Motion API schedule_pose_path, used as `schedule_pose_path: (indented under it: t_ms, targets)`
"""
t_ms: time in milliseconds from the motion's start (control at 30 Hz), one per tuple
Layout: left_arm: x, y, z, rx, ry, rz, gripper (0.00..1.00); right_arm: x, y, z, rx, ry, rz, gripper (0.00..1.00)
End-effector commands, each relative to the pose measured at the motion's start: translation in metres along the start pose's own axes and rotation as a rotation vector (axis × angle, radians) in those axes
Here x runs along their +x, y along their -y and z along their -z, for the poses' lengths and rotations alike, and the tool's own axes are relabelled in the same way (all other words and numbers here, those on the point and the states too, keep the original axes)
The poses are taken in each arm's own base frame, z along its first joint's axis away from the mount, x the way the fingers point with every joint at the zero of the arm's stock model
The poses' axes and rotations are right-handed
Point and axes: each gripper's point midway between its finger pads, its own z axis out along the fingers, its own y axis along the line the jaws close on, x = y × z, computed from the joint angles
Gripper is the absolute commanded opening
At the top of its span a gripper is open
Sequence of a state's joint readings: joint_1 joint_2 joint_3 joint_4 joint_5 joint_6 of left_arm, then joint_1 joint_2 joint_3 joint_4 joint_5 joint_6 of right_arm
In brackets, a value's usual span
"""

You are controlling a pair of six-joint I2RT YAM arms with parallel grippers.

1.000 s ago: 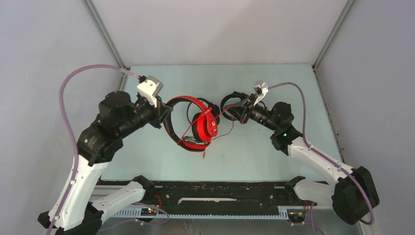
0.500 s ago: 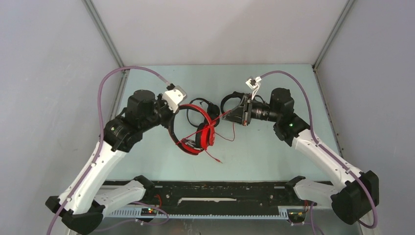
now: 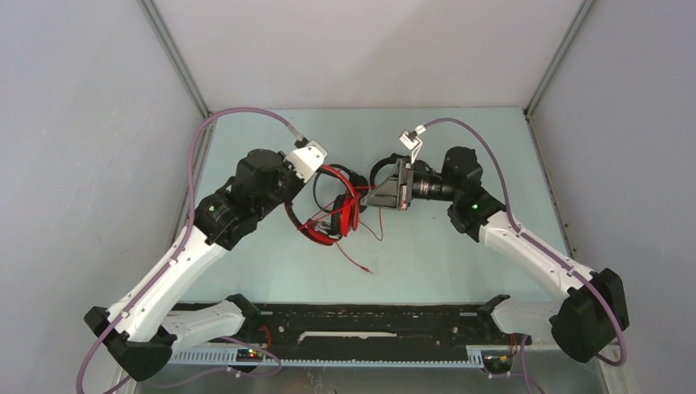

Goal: Wrap the headphones
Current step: Wrap the headphones cable around the headphones.

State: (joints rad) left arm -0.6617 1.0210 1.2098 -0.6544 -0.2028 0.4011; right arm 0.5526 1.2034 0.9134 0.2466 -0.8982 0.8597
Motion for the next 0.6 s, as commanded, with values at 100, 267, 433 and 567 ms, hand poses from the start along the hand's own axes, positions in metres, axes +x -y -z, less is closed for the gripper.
schedule_pose_path:
  t_ms: [100,267,433,567]
  targets:
    - [-0.015,-0.034,0.010,-0.211,0.056,0.222,0.00,-0.003,-0.056,-0.025,-0.197,0.001,0.115,0.05]
    - [-0.016,-0.039,0.013,-0.274,0.097,0.387,0.00,0.002,-0.062,-0.041,-0.212,0.025,0.173,0.07]
    - [-0.012,-0.038,0.011,-0.301,0.082,0.505,0.00,0.005,-0.075,-0.053,-0.239,0.070,0.273,0.09]
    - [-0.012,-0.032,0.007,-0.291,0.100,0.623,0.00,0.015,-0.078,-0.062,-0.232,0.080,0.398,0.10]
